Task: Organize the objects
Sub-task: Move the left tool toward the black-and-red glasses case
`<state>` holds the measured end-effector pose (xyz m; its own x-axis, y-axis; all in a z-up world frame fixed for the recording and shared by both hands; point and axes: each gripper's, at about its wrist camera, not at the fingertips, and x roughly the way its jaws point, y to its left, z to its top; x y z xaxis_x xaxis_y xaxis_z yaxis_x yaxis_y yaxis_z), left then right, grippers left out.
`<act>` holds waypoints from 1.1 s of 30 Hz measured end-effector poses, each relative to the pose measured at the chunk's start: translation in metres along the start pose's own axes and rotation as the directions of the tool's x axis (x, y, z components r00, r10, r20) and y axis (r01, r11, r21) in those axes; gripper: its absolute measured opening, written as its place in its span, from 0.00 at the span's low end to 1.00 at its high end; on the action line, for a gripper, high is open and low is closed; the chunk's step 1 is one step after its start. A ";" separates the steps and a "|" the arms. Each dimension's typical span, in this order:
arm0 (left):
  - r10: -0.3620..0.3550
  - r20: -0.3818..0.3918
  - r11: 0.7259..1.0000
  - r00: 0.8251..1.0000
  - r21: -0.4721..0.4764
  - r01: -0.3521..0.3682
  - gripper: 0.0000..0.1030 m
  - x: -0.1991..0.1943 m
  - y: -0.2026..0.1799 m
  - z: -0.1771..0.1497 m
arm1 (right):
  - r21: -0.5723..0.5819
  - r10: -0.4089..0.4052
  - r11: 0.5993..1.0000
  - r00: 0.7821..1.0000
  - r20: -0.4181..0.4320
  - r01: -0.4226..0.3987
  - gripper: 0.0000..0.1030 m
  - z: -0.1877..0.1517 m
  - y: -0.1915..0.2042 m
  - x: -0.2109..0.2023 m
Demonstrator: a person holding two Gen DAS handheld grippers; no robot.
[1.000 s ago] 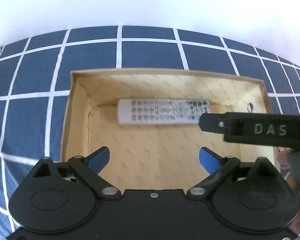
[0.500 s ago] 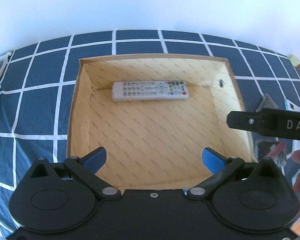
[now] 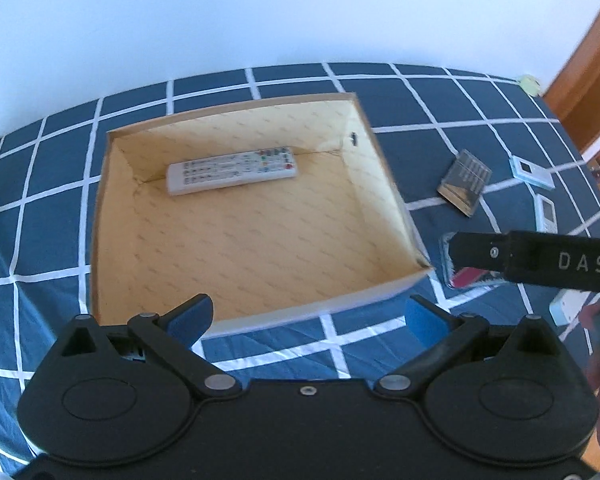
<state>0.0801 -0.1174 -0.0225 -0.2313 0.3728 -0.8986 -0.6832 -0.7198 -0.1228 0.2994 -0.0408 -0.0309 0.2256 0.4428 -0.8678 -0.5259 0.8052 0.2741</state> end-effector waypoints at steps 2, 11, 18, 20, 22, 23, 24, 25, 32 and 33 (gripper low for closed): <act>-0.008 -0.004 1.000 1.000 0.017 0.008 1.00 0.000 -0.009 -0.001 | 0.019 -0.009 1.000 1.000 0.007 0.009 1.00 -0.004 -0.007 -0.007; -0.018 -0.020 0.996 1.000 0.082 0.019 1.00 0.008 -0.063 0.002 | 0.088 -0.040 0.995 0.999 0.032 0.037 1.00 -0.014 -0.049 -0.030; -0.006 -0.032 0.998 0.999 0.060 0.008 1.00 0.027 -0.108 0.017 | 0.120 -0.056 0.991 0.998 0.024 0.053 1.00 -0.009 -0.094 -0.036; -0.002 -0.038 0.999 0.999 0.053 0.004 1.00 0.034 -0.121 0.021 | 0.122 -0.059 0.991 0.998 0.015 0.057 1.00 -0.005 -0.107 -0.035; 0.010 -0.045 0.999 0.999 0.034 -0.008 1.00 0.042 -0.132 0.025 | 0.120 -0.062 0.991 0.998 0.006 0.061 1.00 -0.001 -0.119 -0.033; 0.013 -0.052 1.000 0.999 0.028 -0.011 1.00 0.047 -0.138 0.027 | 0.118 -0.062 0.991 0.998 0.000 0.062 1.00 0.001 -0.126 -0.032; 0.013 -0.059 1.000 0.998 0.022 -0.012 1.00 0.052 -0.143 0.029 | 0.117 -0.064 0.991 0.998 -0.007 0.064 1.00 0.003 -0.132 -0.030; 0.014 -0.067 1.000 0.998 0.014 -0.013 1.00 0.057 -0.148 0.032 | 0.114 -0.064 0.991 0.998 -0.014 0.066 1.00 0.005 -0.138 -0.028; 0.051 -0.090 0.996 0.995 -0.070 -0.057 1.00 0.088 -0.176 0.050 | 0.087 -0.044 0.995 0.997 -0.062 0.049 1.00 0.020 -0.174 -0.010; 0.053 -0.095 0.995 0.994 -0.073 -0.060 1.00 0.094 -0.179 0.052 | 0.085 -0.035 0.996 0.997 -0.070 0.041 1.00 0.022 -0.178 -0.006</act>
<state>0.1446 0.0769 -0.0632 -0.2007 0.2770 -0.9397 -0.6153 -0.7820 -0.0991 0.4099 -0.1780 -0.0656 0.1863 0.3859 -0.9035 -0.4445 0.8532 0.2728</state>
